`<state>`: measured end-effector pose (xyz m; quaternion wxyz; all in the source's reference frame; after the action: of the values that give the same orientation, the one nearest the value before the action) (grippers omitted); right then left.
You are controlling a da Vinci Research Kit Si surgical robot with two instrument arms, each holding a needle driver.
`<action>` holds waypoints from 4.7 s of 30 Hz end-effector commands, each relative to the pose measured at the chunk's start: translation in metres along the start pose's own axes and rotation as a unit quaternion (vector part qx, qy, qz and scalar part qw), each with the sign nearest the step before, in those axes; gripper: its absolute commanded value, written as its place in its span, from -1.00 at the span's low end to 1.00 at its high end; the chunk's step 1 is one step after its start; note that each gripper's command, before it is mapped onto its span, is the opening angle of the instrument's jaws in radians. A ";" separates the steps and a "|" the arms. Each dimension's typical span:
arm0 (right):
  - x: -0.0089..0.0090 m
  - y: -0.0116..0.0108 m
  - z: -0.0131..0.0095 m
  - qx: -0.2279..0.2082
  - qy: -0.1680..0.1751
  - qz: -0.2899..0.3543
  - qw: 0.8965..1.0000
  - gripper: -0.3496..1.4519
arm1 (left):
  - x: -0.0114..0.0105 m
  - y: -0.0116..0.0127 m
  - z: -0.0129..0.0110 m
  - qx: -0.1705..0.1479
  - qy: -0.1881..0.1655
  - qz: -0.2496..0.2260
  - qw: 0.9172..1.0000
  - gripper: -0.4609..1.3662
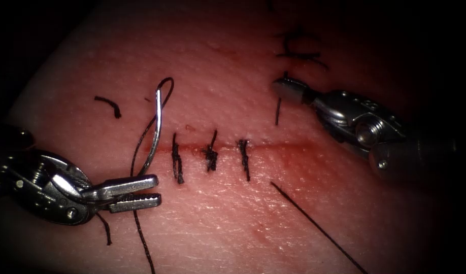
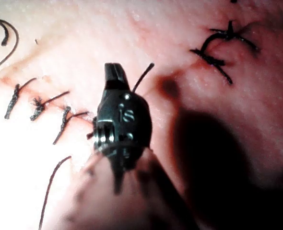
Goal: Wound Closure
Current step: Grab the short suture tail and adjust it
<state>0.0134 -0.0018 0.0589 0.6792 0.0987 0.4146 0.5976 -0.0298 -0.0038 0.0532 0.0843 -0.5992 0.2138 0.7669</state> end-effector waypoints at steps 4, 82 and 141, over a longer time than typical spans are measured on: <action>-0.0001 0.0000 -0.0001 0.000 0.000 0.000 1.000 -1.00 | 0.0002 0.0000 0.0000 -0.003 0.000 0.002 1.000 -0.88; -0.0038 0.0048 0.0043 -0.033 0.009 0.052 0.998 0.24 | 0.0008 -0.0002 -0.0003 -0.004 0.000 0.009 1.000 -0.88; 0.0018 0.0004 0.0016 0.078 0.141 -0.087 0.983 -0.64 | 0.0007 -0.0004 -0.0005 -0.004 0.001 0.008 1.000 -0.88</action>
<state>0.0139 0.0005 0.0597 0.6524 0.0304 0.5605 0.5092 -0.0293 -0.0038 0.0524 0.0748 -0.5981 0.2185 0.7674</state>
